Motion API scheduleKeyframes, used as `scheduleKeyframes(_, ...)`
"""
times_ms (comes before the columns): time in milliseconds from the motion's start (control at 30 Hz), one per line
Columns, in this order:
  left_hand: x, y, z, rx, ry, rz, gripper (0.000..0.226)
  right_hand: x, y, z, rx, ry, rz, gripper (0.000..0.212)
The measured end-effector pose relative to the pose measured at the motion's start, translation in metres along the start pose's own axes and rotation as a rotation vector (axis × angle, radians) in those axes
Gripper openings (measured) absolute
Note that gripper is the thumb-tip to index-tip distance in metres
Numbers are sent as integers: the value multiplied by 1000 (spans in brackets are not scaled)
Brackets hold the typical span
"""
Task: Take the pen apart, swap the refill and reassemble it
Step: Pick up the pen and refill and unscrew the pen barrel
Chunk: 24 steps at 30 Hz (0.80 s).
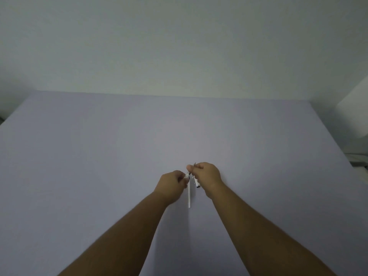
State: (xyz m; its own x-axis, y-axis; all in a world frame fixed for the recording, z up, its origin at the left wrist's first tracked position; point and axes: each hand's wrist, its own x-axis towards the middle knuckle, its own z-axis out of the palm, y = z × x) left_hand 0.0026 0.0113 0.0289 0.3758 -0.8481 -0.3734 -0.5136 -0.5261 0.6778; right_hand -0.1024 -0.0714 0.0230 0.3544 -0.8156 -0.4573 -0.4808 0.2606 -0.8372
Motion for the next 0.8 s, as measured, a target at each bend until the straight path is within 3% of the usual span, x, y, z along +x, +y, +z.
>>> scheduleKeyframes(100, -2, 4, -6, -310, -72, -78, 21, -1, -1, -5, 197, -51, 7, 19)
scheduleKeyframes(167, -4, 7, -10, -398, -113, -94, 20, 0, 1, -9, 318, -112, 8, 15)
scheduleKeyframes(267, -6, 8, -12, -281, -93, -39, 23, -2, 0, -14, 404, -175, 38, 13)
scheduleKeyframes(367, -7, 8, -9, -180, -63, 11, 27, -3, -1, -14, 312, -119, 90, 22)
scheduleKeyframes(567, -6, 8, -10, -80, -5, 58, 27, -3, -4, -15, 451, -157, 64, 3)
scheduleKeyframes(667, -6, 8, -11, -42, 10, 81, 28, -2, -3, -13, 376, -113, 131, 18)
scheduleKeyframes(800, -6, 8, -13, -10, 18, 86, 27, -6, -4, -14, 499, -155, 89, 7)
